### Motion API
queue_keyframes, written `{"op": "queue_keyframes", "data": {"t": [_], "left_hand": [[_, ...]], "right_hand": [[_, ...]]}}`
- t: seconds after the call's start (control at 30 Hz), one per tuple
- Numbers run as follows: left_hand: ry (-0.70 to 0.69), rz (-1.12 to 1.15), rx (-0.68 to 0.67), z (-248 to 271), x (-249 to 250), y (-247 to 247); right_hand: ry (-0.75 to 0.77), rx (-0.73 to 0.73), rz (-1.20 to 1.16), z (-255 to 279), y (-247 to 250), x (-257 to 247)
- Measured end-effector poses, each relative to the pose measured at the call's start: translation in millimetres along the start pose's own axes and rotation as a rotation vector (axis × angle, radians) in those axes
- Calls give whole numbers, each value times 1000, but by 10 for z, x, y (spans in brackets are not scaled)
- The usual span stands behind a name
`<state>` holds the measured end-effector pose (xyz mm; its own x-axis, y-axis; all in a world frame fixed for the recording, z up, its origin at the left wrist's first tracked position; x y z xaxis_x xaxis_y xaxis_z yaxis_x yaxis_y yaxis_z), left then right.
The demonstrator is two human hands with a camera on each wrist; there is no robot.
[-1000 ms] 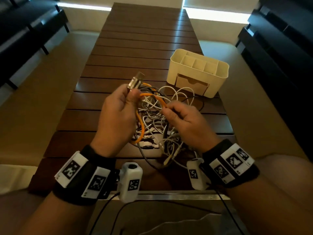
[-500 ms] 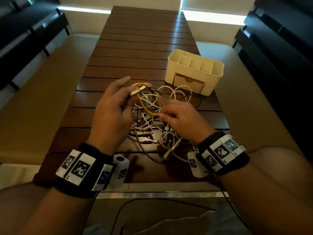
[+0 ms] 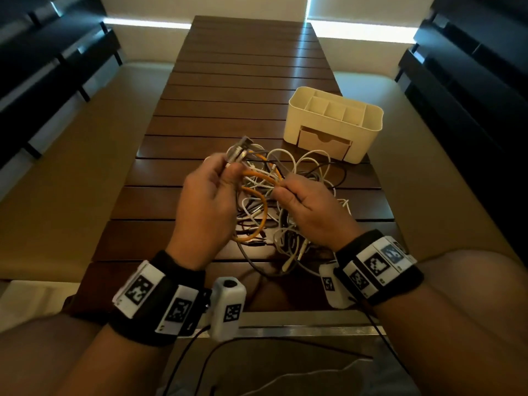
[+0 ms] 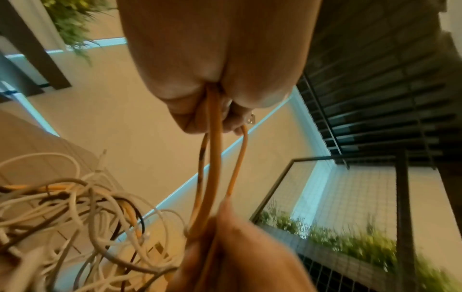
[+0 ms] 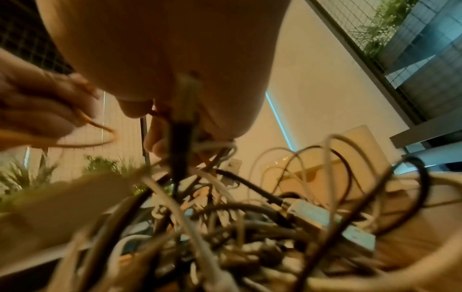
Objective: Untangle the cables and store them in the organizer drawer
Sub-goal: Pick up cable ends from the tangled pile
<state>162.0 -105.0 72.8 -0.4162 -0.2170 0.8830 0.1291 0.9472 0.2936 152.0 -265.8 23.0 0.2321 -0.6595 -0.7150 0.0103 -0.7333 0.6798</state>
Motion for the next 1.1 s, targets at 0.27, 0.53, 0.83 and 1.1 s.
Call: {"op": "queue_keyframes", "data": {"t": [0.27, 0.53, 0.83, 1.1], "left_hand": [[267, -361, -293, 36, -541, -121], [-36, -201, -133, 29, -108, -99], [-6, -97, -105, 40, -37, -109], [118, 124, 31, 26, -224, 66]], "right_hand": [[-34, 174, -97, -46, 309, -71], [136, 32, -3, -108, 133, -348], [65, 14, -87, -44, -10, -252], [-36, 105, -128, -133, 133, -113]]}}
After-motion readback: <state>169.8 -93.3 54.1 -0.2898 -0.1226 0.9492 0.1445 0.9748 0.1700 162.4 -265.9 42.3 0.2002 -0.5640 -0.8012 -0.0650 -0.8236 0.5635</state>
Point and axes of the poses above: each hand's wrist, its own z-axis away from the middle knuckle, its own y-axis out of the back of the hand, x = y × z, the point moved 9 cm from there along -z, towards the middle knuckle, and after that the axes turned 2 degrees about -x, right-handed, at the moved point
